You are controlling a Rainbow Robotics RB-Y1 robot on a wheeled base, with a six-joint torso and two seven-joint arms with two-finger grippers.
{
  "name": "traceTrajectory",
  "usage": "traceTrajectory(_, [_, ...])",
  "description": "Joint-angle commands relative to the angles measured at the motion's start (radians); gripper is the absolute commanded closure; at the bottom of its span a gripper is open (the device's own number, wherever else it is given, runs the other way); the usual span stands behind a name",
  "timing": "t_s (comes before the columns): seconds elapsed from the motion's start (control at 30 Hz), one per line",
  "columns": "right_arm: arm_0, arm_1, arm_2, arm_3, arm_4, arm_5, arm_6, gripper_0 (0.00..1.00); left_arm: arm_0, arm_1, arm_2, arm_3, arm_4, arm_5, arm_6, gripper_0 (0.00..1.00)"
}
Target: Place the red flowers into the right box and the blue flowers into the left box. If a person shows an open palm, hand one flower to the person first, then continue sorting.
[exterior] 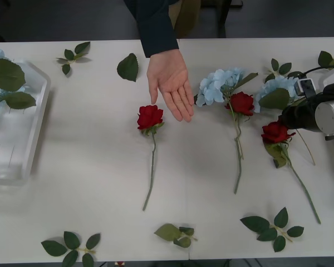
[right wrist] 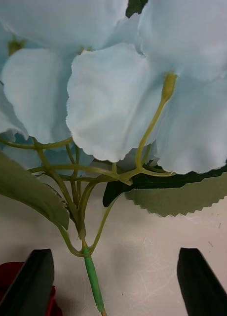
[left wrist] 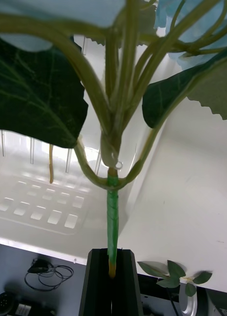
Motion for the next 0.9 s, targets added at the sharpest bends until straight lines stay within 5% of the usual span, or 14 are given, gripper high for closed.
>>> traceTrajectory(0.03, [0.005, 0.011, 0.011, 0.005, 0.008, -0.011, 0.056, 0.37, -0.037, 0.016, 0.033, 0.004, -0.007, -0.007, -0.063, 1.0])
traceTrajectory(0.27, [0.005, 0.014, 0.044, 0.03, 0.009, -0.04, 0.057, 0.59, -0.037, 0.016, 0.033, 0.004, -0.007, -0.007, -0.063, 1.0])
traceTrajectory(0.4, [0.005, 0.014, 0.044, 0.031, -0.001, -0.042, 0.056, 1.0, -0.037, 0.016, 0.033, 0.004, -0.005, -0.007, -0.063, 1.0])
traceTrajectory(0.67, [0.005, 0.014, 0.005, 0.011, -0.029, -0.054, 0.059, 1.0, -0.039, 0.016, 0.033, 0.004, -0.007, -0.007, -0.063, 1.0])
traceTrajectory(0.9, [0.005, 0.006, -0.166, -0.148, -0.175, 0.061, 0.067, 1.0, -0.037, 0.014, 0.033, 0.004, -0.007, -0.007, -0.063, 1.0])
